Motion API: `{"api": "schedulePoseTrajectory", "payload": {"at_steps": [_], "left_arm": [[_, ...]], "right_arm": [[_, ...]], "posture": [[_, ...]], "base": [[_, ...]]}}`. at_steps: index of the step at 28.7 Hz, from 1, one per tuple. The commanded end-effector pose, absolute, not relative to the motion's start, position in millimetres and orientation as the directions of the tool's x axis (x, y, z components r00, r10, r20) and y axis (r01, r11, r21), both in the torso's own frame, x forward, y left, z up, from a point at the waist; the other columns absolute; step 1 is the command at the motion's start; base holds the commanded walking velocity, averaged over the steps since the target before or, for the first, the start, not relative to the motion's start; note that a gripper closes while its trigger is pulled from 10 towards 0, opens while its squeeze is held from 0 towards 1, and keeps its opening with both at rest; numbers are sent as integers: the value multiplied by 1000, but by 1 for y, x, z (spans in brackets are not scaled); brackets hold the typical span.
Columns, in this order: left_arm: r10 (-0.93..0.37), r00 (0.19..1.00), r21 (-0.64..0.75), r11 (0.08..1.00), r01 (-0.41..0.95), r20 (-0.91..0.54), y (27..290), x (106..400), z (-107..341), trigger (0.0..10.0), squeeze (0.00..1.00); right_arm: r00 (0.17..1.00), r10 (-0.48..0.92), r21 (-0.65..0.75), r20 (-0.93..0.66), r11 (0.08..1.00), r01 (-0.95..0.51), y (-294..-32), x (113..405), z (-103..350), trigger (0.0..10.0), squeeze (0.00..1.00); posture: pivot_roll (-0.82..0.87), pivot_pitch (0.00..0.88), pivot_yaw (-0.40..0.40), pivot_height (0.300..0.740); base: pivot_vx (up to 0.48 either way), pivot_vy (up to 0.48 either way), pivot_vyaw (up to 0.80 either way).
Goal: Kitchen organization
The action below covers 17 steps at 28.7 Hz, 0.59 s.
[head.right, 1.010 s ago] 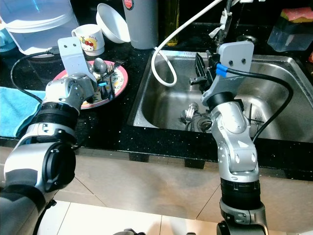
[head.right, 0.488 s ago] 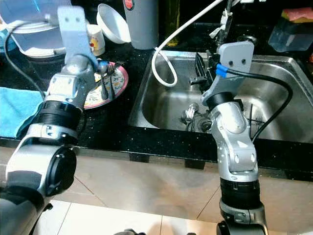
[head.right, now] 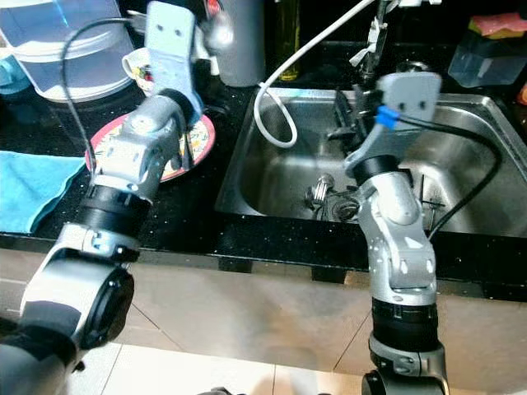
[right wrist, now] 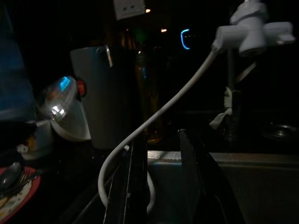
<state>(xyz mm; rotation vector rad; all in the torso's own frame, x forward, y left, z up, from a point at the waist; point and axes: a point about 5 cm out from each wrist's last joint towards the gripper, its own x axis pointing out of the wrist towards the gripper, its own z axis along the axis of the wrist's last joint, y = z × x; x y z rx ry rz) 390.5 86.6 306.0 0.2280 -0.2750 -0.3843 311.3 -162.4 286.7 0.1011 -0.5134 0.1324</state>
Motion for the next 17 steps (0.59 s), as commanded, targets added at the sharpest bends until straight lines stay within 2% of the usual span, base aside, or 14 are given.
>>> {"api": "schedulePoseTrajectory", "payload": {"at_steps": [1,2,6,12,15,16,17], "left_arm": [[-449,870,336,867,369,205,84,387,304,10000,0],[-503,856,381,819,428,119,73,387,291,10000,0],[-506,860,380,809,448,64,63,390,281,10000,0],[-512,858,328,819,471,45,36,396,275,10000,0],[-510,860,312,822,477,30,33,397,272,10000,4],[-514,858,284,823,492,3,30,398,266,10000,212],[-509,861,258,830,494,-11,29,399,262,10000,1000]], "right_arm": [[854,98,81,512,984,-161,-163,309,291,10000,0],[859,81,83,506,986,-142,-165,310,289,10000,0],[862,79,74,501,988,-133,-165,311,288,10000,0],[860,87,76,504,987,-145,-161,311,290,10000,0],[859,88,77,504,986,-146,-161,311,290,10000,0],[859,88,77,505,986,-146,-162,311,291,10000,0],[859,88,76,505,986,-146,-162,311,291,10000,0]], "posture": [[44,43,94,740],[46,48,91,740],[38,51,89,740],[24,60,80,740],[21,63,77,740],[21,63,77,740],[15,70,72,740]], "base": [[0,0,0],[0,0,0],[0,0,0],[0,0,0],[0,0,0],[0,0,0],[0,0,0]]}}
